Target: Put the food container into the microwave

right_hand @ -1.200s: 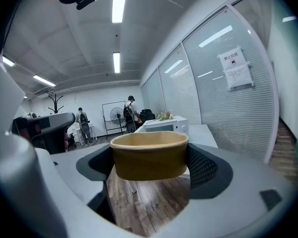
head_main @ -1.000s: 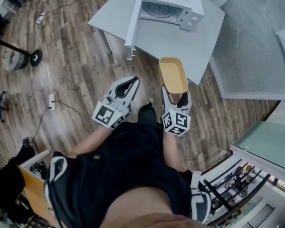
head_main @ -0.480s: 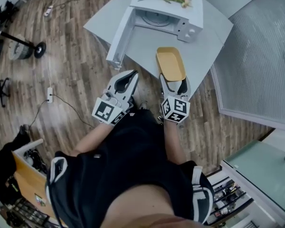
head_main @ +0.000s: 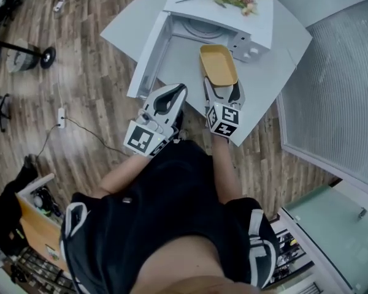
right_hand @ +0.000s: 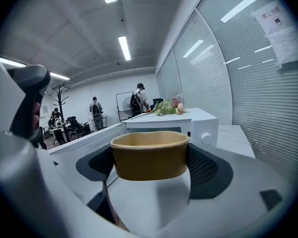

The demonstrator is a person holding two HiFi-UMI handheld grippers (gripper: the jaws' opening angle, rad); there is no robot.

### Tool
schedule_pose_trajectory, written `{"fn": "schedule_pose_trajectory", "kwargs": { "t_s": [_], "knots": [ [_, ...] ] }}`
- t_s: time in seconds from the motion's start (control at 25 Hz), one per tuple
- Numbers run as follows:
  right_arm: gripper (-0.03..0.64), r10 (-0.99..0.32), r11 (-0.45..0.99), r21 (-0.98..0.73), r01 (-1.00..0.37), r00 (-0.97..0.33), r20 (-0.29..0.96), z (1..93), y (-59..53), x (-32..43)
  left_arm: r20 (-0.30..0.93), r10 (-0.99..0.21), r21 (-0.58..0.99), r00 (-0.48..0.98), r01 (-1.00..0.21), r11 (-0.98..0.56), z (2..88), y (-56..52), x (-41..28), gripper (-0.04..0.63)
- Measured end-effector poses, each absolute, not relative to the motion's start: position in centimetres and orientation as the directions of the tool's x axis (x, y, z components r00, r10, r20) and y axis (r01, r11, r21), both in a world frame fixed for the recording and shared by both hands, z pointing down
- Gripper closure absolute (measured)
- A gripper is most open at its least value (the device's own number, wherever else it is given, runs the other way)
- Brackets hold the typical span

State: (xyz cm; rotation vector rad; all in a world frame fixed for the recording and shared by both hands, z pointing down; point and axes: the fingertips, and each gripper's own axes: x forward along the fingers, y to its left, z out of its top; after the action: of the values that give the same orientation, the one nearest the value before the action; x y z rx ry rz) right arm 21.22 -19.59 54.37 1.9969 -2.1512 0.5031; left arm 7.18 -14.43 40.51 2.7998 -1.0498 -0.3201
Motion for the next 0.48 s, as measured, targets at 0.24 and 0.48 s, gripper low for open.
{"fn": "schedule_pose_trajectory", "kwargs": {
  "t_s": [0.24, 0.48],
  "knots": [
    [0.149, -0.908, 0.045, -0.094, -0.995, -0.080, 0.410, 60.5, -29.1, 21.8, -0.135, -0.677, 0.219, 0.724, -0.644, -0.733, 41.6, -21.1, 8.5, 0.561],
    [0.149, -0.884, -0.010, -0.083, -0.996, -0.030, 0.466, 66.4, -36.5, 23.2, -0.095, -0.695, 0.255, 0.712, -0.658, -0.709, 43.2, -25.1, 8.7, 0.561]
  ]
}}
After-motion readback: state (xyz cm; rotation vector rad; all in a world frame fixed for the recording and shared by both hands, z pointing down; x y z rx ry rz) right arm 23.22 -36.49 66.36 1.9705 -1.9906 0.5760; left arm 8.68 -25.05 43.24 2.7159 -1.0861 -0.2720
